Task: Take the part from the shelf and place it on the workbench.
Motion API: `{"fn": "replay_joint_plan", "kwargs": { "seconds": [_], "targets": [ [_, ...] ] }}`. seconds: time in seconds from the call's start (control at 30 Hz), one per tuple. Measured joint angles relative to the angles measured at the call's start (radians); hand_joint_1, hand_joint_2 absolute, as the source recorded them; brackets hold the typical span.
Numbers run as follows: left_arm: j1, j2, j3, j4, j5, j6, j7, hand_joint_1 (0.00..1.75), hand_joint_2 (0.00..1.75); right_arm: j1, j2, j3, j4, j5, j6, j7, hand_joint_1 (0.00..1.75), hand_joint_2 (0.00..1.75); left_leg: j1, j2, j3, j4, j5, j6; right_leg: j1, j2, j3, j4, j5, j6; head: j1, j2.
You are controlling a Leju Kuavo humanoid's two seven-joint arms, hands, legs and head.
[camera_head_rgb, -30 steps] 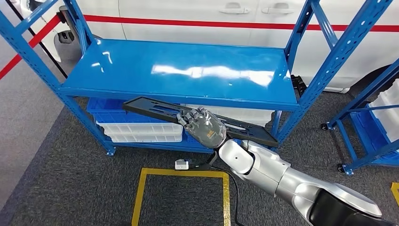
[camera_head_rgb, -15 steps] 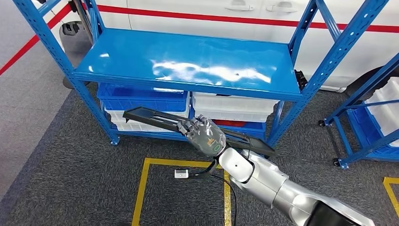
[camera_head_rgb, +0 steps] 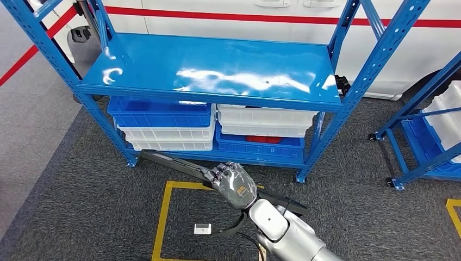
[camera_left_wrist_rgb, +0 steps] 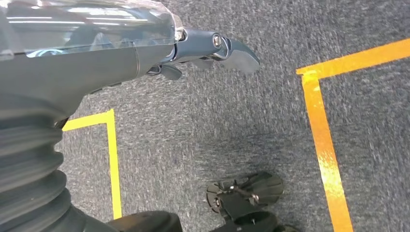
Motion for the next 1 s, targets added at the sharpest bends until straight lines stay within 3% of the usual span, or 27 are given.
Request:
{"fn": "replay_joint_plan", "kwargs": {
  "seconds": [0.17, 0.3, 0.37, 0.43, 0.47, 0.5, 0.57, 0.63, 0.7, 0.77, 0.83, 0.87, 0.93, 0.97, 1.0],
  "targets": [
    [0.002, 0.002, 0.000, 0.000, 0.001, 0.000, 0.003, 0.00, 1.75, 0.068, 0.047, -0.063, 0.000, -0.038, 0.000, -0.046, 1.75, 1.75, -0.001, 0.000, -0.001, 0.002, 0.001, 0.001, -0.001, -0.001, 0.000, 0.001, 0.002, 0.001, 0.000, 0.000],
    [0.001, 0.000, 0.000, 0.000, -0.001, -0.001, 0.010, 0.00, 1.75, 0.114, 0.078, -0.108, -0.001, -0.052, 0.000, -0.070, 1.75, 1.75, 0.005, 0.006, 0.004, -0.013, 0.014, 0.010, -0.002, 0.004, -0.003, 0.011, -0.006, 0.011, 0.000, 0.000],
    [-0.001, -0.001, 0.000, 0.000, -0.001, -0.003, 0.014, 0.00, 1.75, 0.134, 0.089, -0.128, -0.003, -0.056, -0.001, -0.074, 1.75, 1.75, 0.011, 0.015, 0.005, -0.024, 0.022, 0.015, -0.006, 0.008, -0.039, 0.091, -0.060, 0.020, 0.000, 0.000],
    [-0.001, -0.002, 0.000, 0.000, -0.002, -0.006, 0.019, 0.00, 1.75, 0.156, 0.098, -0.147, -0.004, -0.057, -0.001, -0.076, 1.75, 1.75, 0.012, 0.025, 0.001, -0.024, 0.024, 0.017, -0.013, 0.008, -0.101, 0.225, -0.124, 0.030, 0.000, 0.000],
    [-0.001, -0.002, 0.000, 0.000, -0.001, -0.006, 0.022, 0.00, 1.75, 0.166, 0.101, -0.154, -0.004, -0.057, -0.001, -0.077, 1.75, 1.75, 0.012, 0.031, 0.000, -0.024, 0.024, 0.016, -0.017, 0.008, -0.121, 0.268, -0.136, 0.034, 0.000, 0.000],
    [0.000, -0.002, 0.000, 0.000, -0.001, -0.006, 0.025, 0.00, 1.75, 0.175, 0.103, -0.161, -0.004, -0.057, -0.001, -0.079, 1.75, 1.75, 0.013, 0.037, 0.000, -0.023, 0.023, 0.015, -0.021, 0.007, -0.123, 0.276, -0.128, 0.038, 0.000, 0.000],
    [-0.001, -0.003, 0.000, 0.000, 0.003, -0.006, 0.027, 0.00, 1.75, 0.185, 0.109, -0.170, -0.004, -0.060, -0.001, -0.084, 1.75, 1.75, 0.016, 0.050, 0.000, -0.017, 0.019, 0.007, -0.028, -0.008, -0.068, 0.173, -0.067, 0.043, 0.000, 0.000],
    [-0.001, -0.004, 0.000, 0.000, 0.009, -0.006, 0.029, 0.00, 1.75, 0.187, 0.118, -0.177, -0.005, -0.068, -0.001, -0.091, 1.75, 1.75, 0.013, 0.063, 0.000, -0.007, 0.011, -0.006, -0.024, -0.046, -0.005, 0.050, -0.023, 0.035, 0.000, 0.000],
    [0.000, -0.005, 0.000, 0.000, 0.016, -0.007, 0.032, 0.00, 1.75, 0.188, 0.125, -0.183, -0.007, -0.084, -0.001, -0.098, 1.75, 1.75, 0.009, 0.075, 0.001, -0.002, 0.007, -0.020, -0.017, -0.059, 0.007, 0.015, -0.020, 0.019, 0.000, 0.000],
    [0.000, -0.006, 0.001, 0.000, 0.021, -0.007, 0.035, 0.00, 1.75, 0.192, 0.128, -0.189, -0.010, -0.099, -0.002, -0.104, 1.75, 1.75, 0.010, 0.091, 0.004, -0.005, 0.007, -0.033, -0.016, -0.037, 0.002, 0.013, -0.015, 0.003, 0.000, 0.000],
    [0.000, -0.007, 0.001, 0.000, 0.024, -0.007, 0.036, 0.00, 1.75, 0.196, 0.131, -0.196, -0.017, -0.111, -0.002, -0.109, 1.75, 1.75, 0.016, 0.076, -0.003, 0.021, -0.020, -0.044, -0.018, -0.017, 0.002, 0.006, -0.007, -0.013, 0.000, 0.000],
    [0.000, -0.007, 0.001, 0.000, 0.025, -0.007, 0.037, 0.00, 1.75, 0.198, 0.134, -0.199, -0.020, -0.117, -0.002, -0.112, 1.75, 1.75, 0.018, 0.056, -0.020, 0.063, -0.049, -0.046, -0.019, -0.007, 0.002, 0.003, -0.004, -0.019, 0.000, 0.000],
    [0.002, -0.007, 0.001, 0.000, 0.027, -0.008, 0.038, 0.00, 1.75, 0.205, 0.138, -0.205, -0.026, -0.126, -0.002, -0.119, 1.75, 1.75, 0.019, 0.018, -0.077, 0.200, -0.121, -0.047, -0.017, 0.015, -0.002, 0.003, 0.000, -0.027, 0.000, 0.000],
    [0.004, -0.007, 0.001, 0.000, 0.028, -0.009, 0.040, 0.00, 1.75, 0.210, 0.139, -0.208, -0.028, -0.130, -0.002, -0.123, 1.75, 1.75, 0.019, 0.010, -0.104, 0.261, -0.143, -0.047, -0.014, 0.027, -0.004, 0.004, 0.001, -0.029, 0.000, 0.000],
    [0.006, -0.007, 0.002, 0.000, 0.030, -0.011, 0.042, 0.00, 1.75, 0.217, 0.140, -0.211, -0.030, -0.134, -0.002, -0.126, 1.75, 1.75, 0.019, 0.006, -0.117, 0.292, -0.147, -0.045, -0.011, 0.040, -0.005, 0.005, 0.002, -0.030, 0.000, 0.000]
  ]
}}
